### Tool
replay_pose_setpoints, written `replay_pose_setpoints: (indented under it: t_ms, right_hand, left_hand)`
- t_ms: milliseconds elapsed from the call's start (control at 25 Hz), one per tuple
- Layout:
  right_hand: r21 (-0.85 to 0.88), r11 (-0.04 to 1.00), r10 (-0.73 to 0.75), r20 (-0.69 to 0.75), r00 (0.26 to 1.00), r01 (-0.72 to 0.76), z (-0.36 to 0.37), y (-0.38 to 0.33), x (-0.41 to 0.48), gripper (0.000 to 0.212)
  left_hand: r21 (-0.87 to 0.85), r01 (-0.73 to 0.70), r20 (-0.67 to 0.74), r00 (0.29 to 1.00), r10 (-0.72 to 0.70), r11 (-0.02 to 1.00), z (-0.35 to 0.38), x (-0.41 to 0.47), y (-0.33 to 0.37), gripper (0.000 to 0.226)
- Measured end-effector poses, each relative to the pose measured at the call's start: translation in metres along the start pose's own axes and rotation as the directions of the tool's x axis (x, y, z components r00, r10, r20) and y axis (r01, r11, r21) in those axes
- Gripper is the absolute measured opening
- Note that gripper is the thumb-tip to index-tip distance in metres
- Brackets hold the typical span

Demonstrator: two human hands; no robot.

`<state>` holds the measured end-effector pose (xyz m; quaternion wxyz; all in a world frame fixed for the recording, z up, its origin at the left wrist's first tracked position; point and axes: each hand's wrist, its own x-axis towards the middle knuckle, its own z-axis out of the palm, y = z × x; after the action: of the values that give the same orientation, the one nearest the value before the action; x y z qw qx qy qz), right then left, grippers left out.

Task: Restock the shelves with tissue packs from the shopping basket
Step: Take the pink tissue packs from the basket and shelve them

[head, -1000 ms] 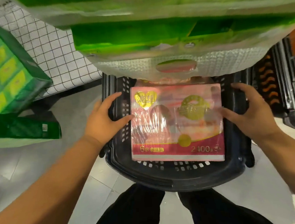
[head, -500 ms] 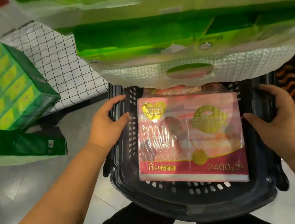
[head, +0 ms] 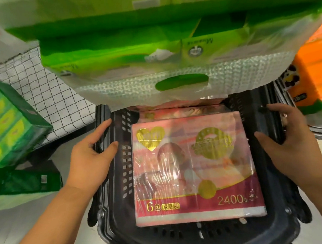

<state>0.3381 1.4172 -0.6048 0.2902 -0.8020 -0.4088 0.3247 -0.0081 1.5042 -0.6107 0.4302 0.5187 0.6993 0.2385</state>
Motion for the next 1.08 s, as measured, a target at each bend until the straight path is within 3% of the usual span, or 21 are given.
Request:
replay_pose_setpoints:
  t_ms: [200,440,600,840,1080]
  right_hand:
    - [0.084,0.996,0.031,-0.059,0.998,-0.026,-0.061,-0.050,-0.050,0.054]
    - [0.092,0.993,0.088,-0.142,0.986,-0.076,-0.140,-0.121,-0.150,0.060]
    - [0.116,0.988,0.131,-0.272,0.953,-0.103,-0.171,-0.151,-0.241,0.056]
    - [0.218,0.954,0.288,-0.458,0.841,-0.207,-0.209,-0.181,-0.395,0.053]
    - [0.312,0.900,0.436,-0.599,0.672,-0.305,-0.238,-0.169,-0.555,0.053]
  left_hand:
    - [-0.017,0.008,0.059,0.998,-0.007,1.000,-0.045,-0.044,0.058,0.060]
    - [0.040,-0.118,0.139,0.984,0.111,0.992,-0.114,-0.113,0.150,0.057]
    - [0.052,-0.249,0.221,0.947,0.232,0.967,-0.157,-0.157,0.201,0.056]
    - [0.069,-0.428,0.408,0.837,0.366,0.901,-0.192,-0.243,0.273,0.054]
    - [-0.009,-0.570,0.628,0.637,0.448,0.822,-0.176,-0.345,0.295,0.055]
